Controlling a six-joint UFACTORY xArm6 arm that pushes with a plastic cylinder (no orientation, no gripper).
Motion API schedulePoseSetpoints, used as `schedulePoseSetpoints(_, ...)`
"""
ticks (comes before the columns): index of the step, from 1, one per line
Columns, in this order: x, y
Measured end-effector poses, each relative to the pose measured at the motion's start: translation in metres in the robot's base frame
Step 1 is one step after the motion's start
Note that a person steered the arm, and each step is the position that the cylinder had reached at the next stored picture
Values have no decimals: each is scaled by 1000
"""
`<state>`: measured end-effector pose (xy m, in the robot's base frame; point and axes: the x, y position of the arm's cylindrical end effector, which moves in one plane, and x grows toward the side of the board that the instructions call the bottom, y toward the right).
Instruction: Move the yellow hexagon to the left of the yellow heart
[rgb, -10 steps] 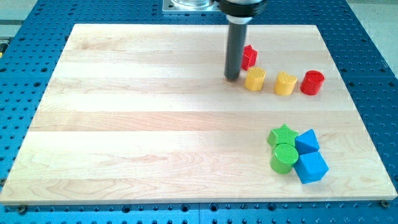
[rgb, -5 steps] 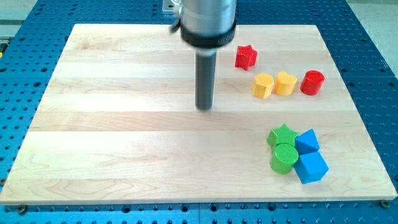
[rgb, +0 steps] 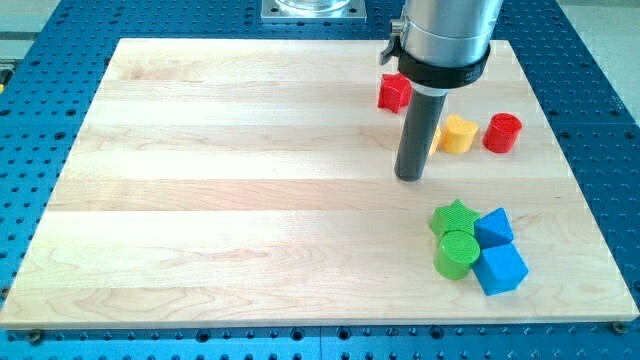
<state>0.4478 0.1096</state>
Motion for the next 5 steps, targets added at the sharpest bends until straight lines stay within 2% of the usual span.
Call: schedulePoseSetpoints(5,-23,7)
